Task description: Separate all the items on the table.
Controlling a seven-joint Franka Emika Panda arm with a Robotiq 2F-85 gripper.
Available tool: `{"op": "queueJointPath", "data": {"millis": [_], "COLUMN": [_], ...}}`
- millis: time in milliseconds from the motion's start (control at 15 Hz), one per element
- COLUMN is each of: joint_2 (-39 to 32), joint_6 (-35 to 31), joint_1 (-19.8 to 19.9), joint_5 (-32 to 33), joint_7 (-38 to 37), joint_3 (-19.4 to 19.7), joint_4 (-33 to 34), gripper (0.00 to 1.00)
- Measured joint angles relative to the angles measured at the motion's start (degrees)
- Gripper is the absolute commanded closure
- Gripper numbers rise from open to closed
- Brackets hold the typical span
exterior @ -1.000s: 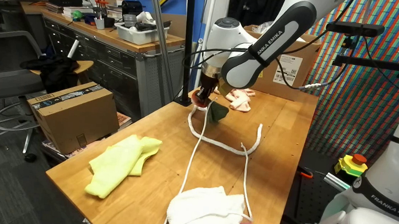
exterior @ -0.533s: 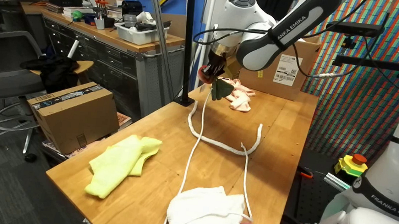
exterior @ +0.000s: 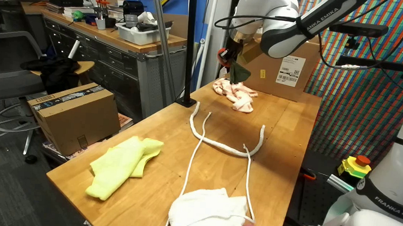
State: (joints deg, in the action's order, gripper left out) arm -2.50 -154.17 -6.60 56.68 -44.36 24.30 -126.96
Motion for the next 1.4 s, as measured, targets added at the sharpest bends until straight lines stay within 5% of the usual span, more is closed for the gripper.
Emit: {"op": "queueJointPath", "data": {"millis": [667, 1400], "joint_2": [7.8, 8.3], "joint_6": [17.7, 27.7], "joint_1": [11.1, 18.0], "joint_5": [7.2, 7.2], "joint_7": [-5.7, -10.3], "joint_3": [-10.2, -10.7], "joint_4": [-5.7, -8.7], "gripper": [0.93, 0.92]}}
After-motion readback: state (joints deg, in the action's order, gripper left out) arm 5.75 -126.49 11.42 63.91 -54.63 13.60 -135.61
